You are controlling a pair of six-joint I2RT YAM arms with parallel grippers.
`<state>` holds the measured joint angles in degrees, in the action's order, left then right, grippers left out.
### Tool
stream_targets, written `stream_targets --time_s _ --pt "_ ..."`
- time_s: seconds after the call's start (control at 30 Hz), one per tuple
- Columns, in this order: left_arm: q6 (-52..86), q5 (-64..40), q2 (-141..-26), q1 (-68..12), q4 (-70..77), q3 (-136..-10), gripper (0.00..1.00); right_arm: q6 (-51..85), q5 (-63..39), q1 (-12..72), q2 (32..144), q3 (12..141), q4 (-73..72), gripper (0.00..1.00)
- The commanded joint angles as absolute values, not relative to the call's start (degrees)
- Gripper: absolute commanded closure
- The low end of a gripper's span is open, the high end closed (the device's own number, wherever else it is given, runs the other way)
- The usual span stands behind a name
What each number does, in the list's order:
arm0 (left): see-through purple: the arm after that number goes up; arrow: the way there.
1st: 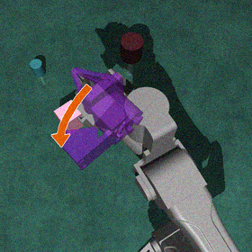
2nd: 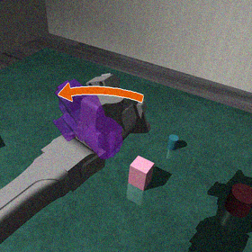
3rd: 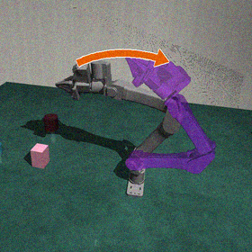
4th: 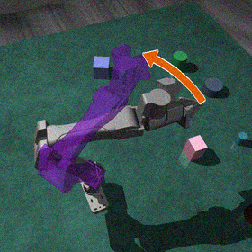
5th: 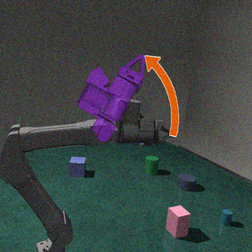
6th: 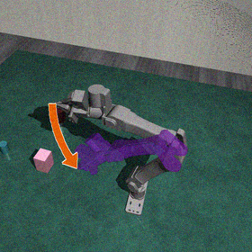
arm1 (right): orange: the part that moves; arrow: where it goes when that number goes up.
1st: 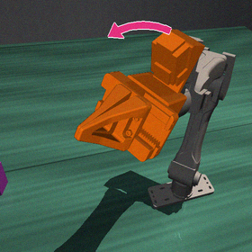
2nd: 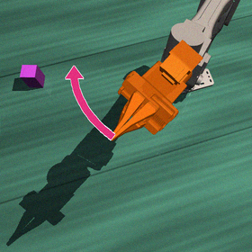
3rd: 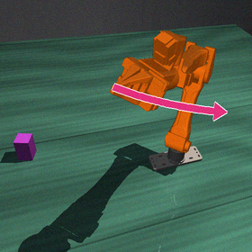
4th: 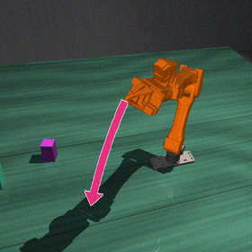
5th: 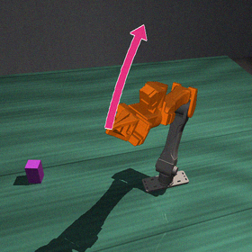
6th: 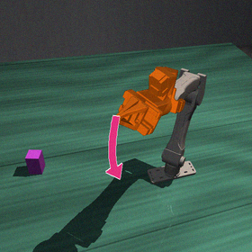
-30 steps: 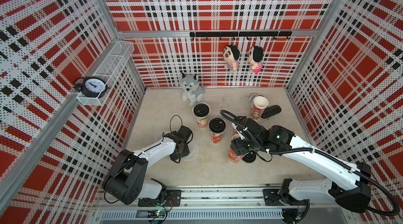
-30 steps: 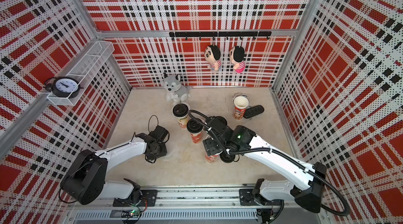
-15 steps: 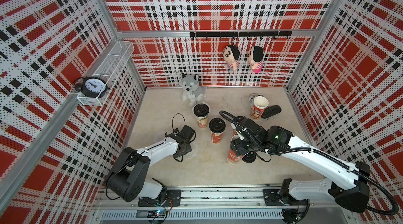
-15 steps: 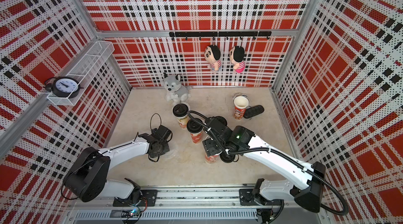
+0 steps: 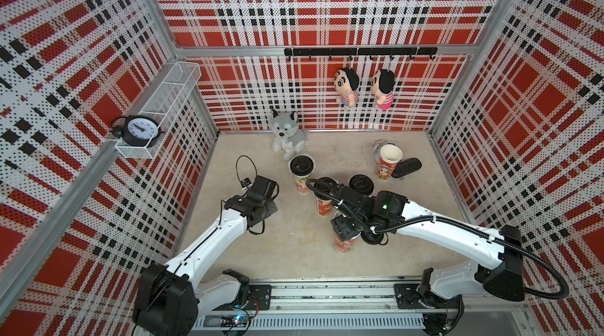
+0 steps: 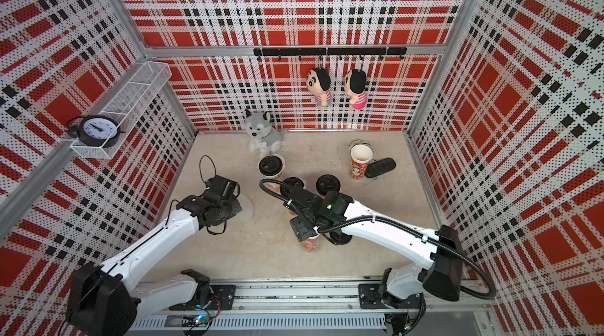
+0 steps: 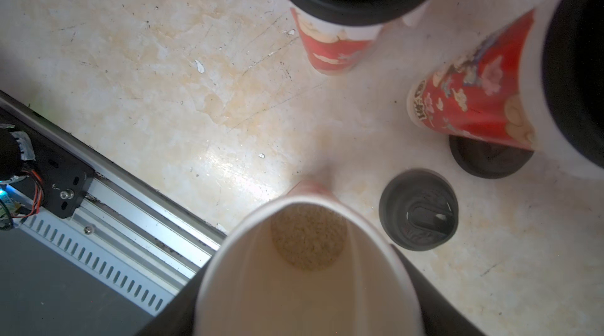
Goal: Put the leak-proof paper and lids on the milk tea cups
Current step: Pick up the leak-proof paper from the center of the board, then place the cup at the center of the board.
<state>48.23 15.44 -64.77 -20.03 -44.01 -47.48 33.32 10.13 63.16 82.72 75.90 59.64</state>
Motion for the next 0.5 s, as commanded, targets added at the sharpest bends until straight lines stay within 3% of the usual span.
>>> stream_targets --time_s 0.0,0.47 --pt "44.3 16.9 -61.9 -16.3 -48.9 -50.1 1.00 35.5 13.0 65.8 86.4 81.1 56.4 0.27" --pt "28.1 9.1 -56.4 5.3 -51.4 -54.6 1.00 38.1 20.6 69.7 110.1 106.0 56.5 0.27"
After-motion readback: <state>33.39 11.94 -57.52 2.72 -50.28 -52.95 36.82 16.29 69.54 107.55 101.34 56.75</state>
